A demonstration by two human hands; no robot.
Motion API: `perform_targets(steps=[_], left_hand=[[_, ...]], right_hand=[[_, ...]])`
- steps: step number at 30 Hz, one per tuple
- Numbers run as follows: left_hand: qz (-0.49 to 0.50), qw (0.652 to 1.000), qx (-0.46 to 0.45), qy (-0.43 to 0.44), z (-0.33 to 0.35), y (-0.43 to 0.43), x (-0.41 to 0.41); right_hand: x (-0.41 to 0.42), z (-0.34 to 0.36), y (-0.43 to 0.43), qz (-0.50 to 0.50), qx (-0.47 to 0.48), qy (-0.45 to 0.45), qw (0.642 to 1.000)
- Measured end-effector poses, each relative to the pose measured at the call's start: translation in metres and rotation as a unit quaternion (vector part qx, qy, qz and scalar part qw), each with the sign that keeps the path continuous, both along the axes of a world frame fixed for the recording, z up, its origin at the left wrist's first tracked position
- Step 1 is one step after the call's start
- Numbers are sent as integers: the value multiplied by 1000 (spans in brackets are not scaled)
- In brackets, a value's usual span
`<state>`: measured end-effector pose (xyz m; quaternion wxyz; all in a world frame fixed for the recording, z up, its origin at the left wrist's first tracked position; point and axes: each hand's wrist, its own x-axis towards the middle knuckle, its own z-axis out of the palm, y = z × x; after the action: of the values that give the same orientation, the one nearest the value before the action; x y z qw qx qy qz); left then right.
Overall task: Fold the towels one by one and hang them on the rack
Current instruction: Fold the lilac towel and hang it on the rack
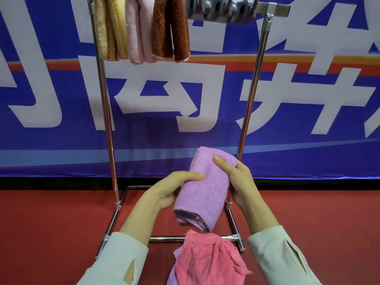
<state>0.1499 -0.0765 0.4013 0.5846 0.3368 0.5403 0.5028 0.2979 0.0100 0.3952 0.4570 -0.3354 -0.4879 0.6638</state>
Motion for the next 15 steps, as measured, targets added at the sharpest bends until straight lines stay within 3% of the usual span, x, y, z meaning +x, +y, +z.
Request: perform_targets(steps=[3,6,11,15], left_hand=[[-73,996,-47,-34,-9,0,-3],[-68,996,-38,-49,-14,5,-1],[-66,995,-22,-78,-15,11,-2],[-79,995,-45,-50,-17,12,-2]], right_hand=[[1,-3,6,-43,-67,11,997],[1,-15,17,-54,-120,16,991],[1,-36,27,-71,-142,15,987],[2,-39,30,-84,-143,-1,986]])
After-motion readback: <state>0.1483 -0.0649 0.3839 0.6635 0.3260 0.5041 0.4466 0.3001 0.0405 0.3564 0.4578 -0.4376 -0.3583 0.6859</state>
